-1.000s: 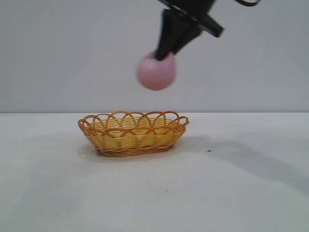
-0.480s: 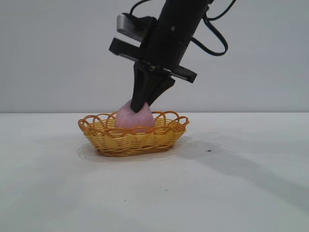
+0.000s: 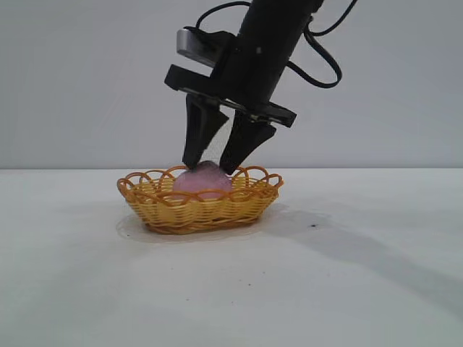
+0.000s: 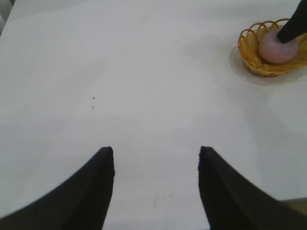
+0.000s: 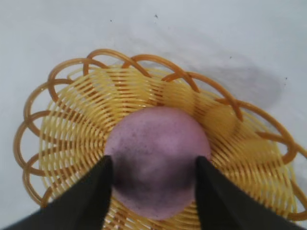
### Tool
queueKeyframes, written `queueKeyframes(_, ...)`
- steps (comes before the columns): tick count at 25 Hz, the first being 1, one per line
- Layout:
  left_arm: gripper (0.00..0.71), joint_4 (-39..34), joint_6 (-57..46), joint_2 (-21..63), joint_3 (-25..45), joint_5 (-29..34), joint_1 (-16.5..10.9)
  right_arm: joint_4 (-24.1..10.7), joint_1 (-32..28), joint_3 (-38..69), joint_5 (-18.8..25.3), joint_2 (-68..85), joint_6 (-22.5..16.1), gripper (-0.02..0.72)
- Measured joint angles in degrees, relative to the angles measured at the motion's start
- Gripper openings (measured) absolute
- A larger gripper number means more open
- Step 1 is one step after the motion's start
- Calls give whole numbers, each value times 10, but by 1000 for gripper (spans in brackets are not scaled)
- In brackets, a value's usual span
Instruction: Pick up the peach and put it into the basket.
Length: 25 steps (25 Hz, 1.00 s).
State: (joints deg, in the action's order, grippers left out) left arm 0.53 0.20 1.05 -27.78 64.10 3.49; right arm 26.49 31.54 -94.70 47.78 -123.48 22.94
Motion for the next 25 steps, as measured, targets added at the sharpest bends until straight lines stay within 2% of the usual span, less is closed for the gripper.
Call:
queueKeyframes(1,384,0,0,0,0,0,0,0,-2,0,3,11,-4,370)
queueKeyframes(2,384,0,0,0,0,0,0,0,-8,0,6,22,-9,410)
queueKeyframes(5,384,0,0,0,0,0,0,-12,-39,0,20,60,-38,396)
queueKeyframes(8,384,0,0,0,0,0,0,-61,-96,0,45,73,-89,396)
queueKeyframes(10,384,0,0,0,0,0,0,-110,-136,0,62,69,-127,396)
queueKeyframes(13,384,0,0,0,0,0,0,-151,-197,0,72,55,-166,396)
queueKeyframes(18,384,0,0,0,0,0,0,-160,-276,0,57,45,-200,396)
queueKeyframes(25,384,0,0,0,0,0,0,-157,-333,3,56,54,-205,396)
